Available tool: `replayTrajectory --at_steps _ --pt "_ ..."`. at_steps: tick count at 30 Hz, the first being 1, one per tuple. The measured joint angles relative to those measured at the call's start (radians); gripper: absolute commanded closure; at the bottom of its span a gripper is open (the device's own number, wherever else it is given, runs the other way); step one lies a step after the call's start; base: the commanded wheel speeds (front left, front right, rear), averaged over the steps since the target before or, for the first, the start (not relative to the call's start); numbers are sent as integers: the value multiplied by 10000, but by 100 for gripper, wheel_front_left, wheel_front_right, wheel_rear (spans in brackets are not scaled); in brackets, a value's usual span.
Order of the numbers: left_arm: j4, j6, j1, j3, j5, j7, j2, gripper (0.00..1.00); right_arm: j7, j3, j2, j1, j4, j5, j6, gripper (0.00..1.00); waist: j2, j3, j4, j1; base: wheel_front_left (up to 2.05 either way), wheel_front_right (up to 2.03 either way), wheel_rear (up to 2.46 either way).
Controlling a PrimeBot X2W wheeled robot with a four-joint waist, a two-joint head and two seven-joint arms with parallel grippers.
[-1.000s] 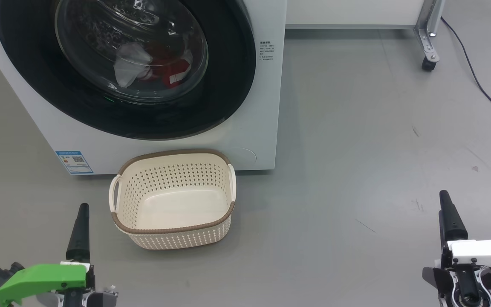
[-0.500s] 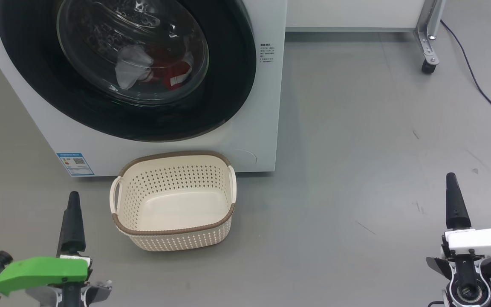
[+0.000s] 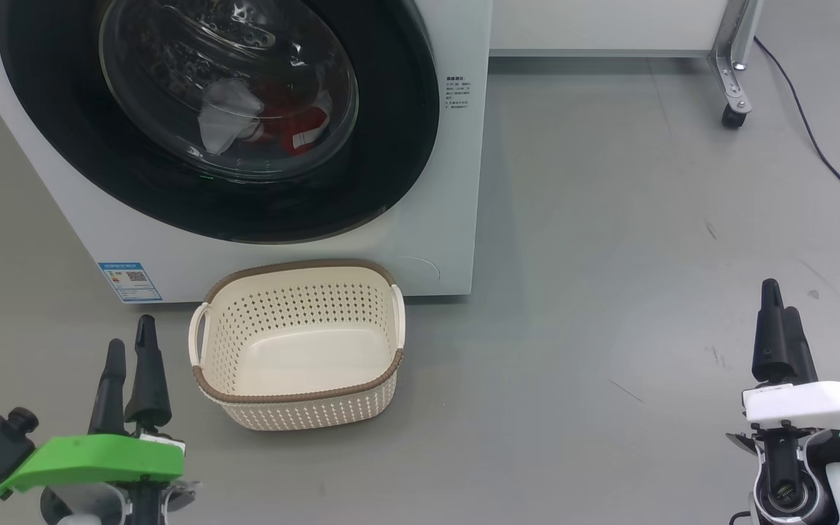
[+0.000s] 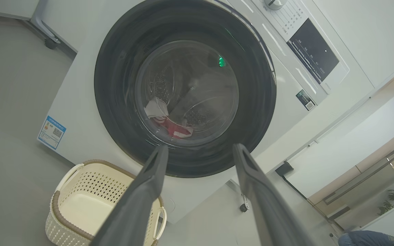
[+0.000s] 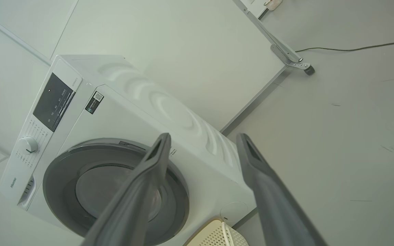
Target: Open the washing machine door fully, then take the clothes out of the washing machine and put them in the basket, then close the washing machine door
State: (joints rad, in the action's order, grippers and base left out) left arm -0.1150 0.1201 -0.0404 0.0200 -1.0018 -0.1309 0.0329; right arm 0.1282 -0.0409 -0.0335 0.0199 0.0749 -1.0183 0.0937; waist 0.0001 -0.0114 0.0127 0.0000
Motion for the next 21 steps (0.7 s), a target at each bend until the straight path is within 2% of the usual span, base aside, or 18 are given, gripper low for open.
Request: replayTrajectory --at_steps 11,21 --pt "79 -2 10 512 2713 -383 96 0 384 571 -316 0 -136 2336 -253 0 0 33 27 0 0 0 0" --pt "31 -69 22 1158 5081 -702 217 0 742 1097 -314 0 -132 3801 -479 0 0 65 93 0 0 0 0"
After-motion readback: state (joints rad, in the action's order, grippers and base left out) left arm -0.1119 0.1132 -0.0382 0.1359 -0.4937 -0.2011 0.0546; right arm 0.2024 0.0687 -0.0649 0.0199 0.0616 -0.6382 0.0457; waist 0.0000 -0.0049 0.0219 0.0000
